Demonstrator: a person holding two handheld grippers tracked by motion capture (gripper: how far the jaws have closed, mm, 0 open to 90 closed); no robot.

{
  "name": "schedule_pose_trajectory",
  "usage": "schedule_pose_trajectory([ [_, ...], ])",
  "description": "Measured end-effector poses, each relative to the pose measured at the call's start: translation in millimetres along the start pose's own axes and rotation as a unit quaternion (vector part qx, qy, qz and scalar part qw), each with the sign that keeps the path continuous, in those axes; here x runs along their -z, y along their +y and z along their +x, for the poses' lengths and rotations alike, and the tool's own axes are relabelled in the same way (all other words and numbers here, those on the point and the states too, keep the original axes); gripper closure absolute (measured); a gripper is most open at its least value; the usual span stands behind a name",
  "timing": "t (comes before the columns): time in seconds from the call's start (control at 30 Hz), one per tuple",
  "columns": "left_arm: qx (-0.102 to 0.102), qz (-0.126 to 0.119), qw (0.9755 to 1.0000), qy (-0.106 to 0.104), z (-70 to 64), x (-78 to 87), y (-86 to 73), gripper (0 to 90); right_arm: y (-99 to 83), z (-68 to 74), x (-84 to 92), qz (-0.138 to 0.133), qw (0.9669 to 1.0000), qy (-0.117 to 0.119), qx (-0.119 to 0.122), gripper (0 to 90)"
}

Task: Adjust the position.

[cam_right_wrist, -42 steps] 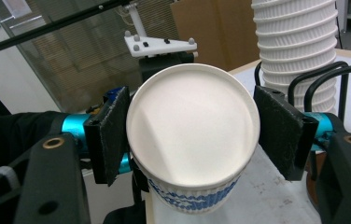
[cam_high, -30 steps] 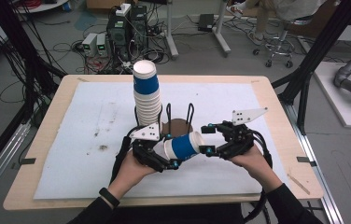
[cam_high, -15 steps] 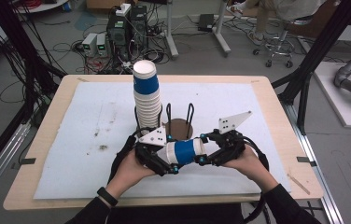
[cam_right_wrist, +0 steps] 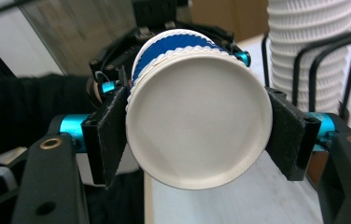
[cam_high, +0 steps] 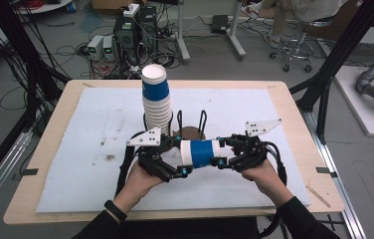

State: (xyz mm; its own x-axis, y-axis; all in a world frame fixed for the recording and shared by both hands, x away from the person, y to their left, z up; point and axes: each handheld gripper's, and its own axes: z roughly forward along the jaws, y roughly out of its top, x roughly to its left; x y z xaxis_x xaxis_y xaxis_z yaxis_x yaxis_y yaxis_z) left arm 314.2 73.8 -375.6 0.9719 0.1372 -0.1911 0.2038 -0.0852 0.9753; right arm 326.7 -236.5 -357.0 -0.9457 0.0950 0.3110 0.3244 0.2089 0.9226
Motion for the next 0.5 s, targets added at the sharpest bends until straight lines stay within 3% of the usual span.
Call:
schedule_pose_trajectory([
  [0.17, 0.001, -0.007, 1.0, -0.006, -0.5, 2.1, 1.3, 10.3, -2.8, 0.6, -3.1, -0.007, 1.0, 0.0, 0.0, 30.3],
  [0.23, 0.0, -0.002, 1.0, -0.003, -0.9, 2.8, 1.6, 14.6, -3.9, 1.2, -5.2, -0.005, 1.0, 0.006, -0.001, 30.3],
  [0.5, -0.002, 0.007, 1.0, -0.003, 0.1, 5.1, 3.7, 17.9, -5.9, -0.4, -6.9, -0.006, 1.0, 0.006, -0.002, 30.4],
])
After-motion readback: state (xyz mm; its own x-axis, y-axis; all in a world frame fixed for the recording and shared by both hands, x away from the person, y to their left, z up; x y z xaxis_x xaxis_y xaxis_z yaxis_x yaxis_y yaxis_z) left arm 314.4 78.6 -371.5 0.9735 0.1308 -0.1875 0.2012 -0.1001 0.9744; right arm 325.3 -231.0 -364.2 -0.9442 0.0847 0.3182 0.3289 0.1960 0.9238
